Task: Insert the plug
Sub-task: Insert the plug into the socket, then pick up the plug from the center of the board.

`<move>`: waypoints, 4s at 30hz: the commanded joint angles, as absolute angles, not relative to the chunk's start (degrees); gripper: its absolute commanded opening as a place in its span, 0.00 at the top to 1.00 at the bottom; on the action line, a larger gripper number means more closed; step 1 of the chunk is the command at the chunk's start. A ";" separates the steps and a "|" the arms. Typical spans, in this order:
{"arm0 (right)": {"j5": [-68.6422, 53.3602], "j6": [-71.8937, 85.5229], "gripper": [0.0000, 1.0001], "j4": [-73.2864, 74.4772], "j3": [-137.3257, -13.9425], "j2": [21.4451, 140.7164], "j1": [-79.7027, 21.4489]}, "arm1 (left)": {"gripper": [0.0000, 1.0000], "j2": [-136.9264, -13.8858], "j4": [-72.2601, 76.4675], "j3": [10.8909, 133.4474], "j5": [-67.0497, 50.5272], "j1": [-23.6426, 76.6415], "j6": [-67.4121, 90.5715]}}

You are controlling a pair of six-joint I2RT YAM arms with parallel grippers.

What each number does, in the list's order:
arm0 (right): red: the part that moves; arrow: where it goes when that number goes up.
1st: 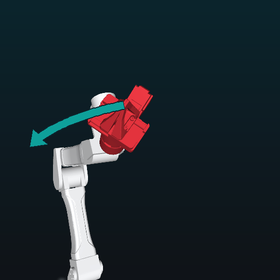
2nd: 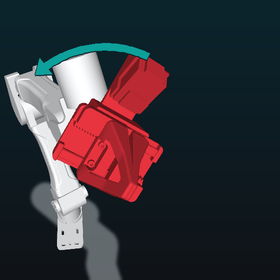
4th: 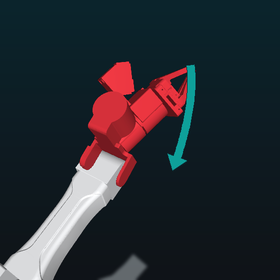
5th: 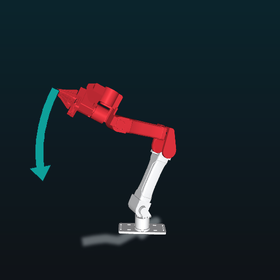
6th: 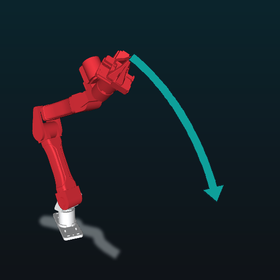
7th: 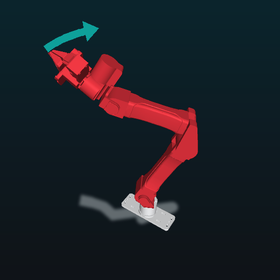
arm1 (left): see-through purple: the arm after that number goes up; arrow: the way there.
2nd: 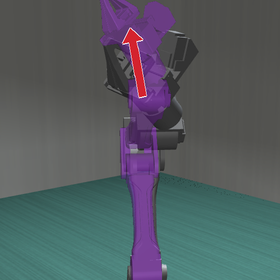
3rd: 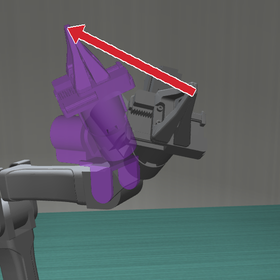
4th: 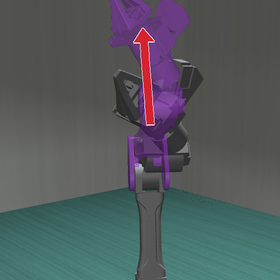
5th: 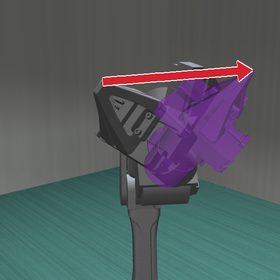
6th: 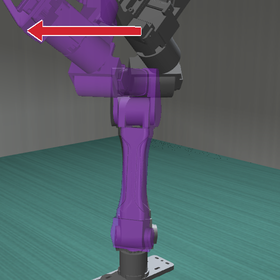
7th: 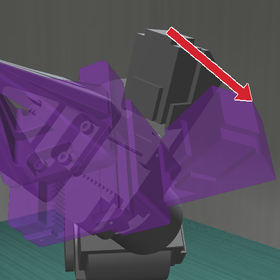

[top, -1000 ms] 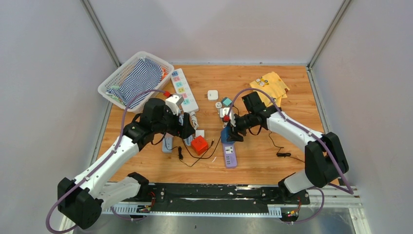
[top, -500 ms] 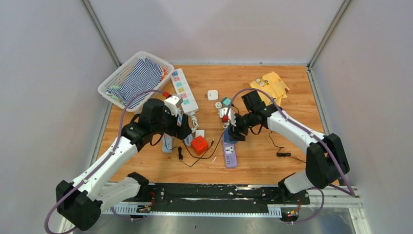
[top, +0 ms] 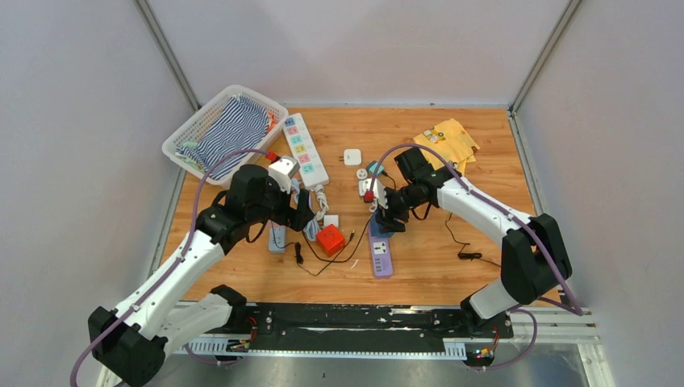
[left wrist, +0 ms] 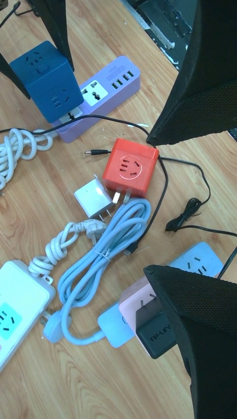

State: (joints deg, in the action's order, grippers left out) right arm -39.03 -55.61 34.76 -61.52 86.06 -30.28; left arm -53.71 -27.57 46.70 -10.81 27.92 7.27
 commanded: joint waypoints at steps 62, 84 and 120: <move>-15.77 16.32 1.00 27.64 -56.43 74.18 -32.89 | 0.06 -50.22 -28.26 46.27 -7.58 27.70 5.45; -4.35 24.11 1.00 30.36 -47.39 78.26 -33.22 | 0.05 -50.18 -27.81 46.23 -6.90 27.70 7.04; 4.36 21.68 0.02 26.36 -46.09 43.82 -32.58 | 0.32 -85.63 1.93 48.89 -15.47 46.40 17.31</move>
State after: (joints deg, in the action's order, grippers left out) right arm 2.15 20.12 27.05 -47.81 46.09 -32.88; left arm -83.50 -2.52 46.87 -16.45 45.28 19.05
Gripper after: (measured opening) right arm 0.984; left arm 0.691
